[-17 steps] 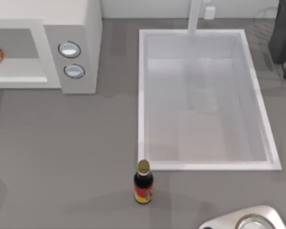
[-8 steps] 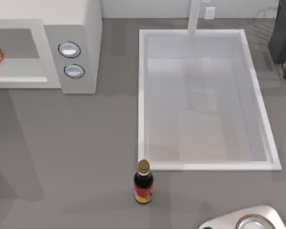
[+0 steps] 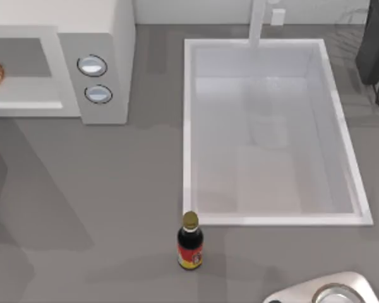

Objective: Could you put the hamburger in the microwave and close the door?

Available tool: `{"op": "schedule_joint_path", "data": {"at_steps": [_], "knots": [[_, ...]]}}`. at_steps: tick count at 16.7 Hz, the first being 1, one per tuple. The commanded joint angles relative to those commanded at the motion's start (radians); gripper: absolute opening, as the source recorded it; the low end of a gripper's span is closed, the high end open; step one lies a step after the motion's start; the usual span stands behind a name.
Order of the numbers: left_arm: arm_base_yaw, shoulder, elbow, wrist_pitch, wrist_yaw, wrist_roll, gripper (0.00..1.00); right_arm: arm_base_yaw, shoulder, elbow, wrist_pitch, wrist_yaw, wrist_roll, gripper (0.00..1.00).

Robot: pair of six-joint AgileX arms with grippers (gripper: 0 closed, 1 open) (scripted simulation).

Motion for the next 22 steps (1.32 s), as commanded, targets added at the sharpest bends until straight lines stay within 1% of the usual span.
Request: {"op": "schedule_joint_path", "data": {"at_steps": [2, 5, 7, 10, 12, 18, 20, 22], "knots": [[-0.034, -0.07, -0.015, 0.067, -0.045, -0.063, 0.0, 0.0, 0.0, 0.0, 0.0, 0.0, 0.0, 1.0], [-0.12, -0.161, -0.085, 0.123, -0.094, -0.165, 0.0, 0.0, 0.0, 0.0, 0.0, 0.0, 0.0, 1.0], [-0.187, -0.198, -0.154, 0.113, -0.11, -0.208, 0.0, 0.0, 0.0, 0.0, 0.0, 0.0, 0.0, 1.0], [-0.26, -0.214, -0.236, 0.051, -0.122, -0.223, 0.0, 0.0, 0.0, 0.0, 0.0, 0.0, 0.0, 1.0], [-0.278, -0.207, -0.262, 0.02, -0.118, -0.218, 0.0, 0.0, 0.0, 0.0, 0.0, 0.0, 0.0, 1.0], [-0.29, -0.21, -0.263, 0.019, -0.125, -0.227, 0.0, 0.0, 0.0, 0.0, 0.0, 0.0, 0.0, 1.0], [-0.344, -0.233, -0.27, 0.023, -0.158, -0.264, 0.0, 0.0, 0.0, 0.0, 0.0, 0.0, 0.0, 1.0], [-0.42, -0.263, -0.287, 0.026, -0.21, -0.321, 0.0, 0.0, 0.0, 0.0, 0.0, 0.0, 0.0, 1.0]]}}
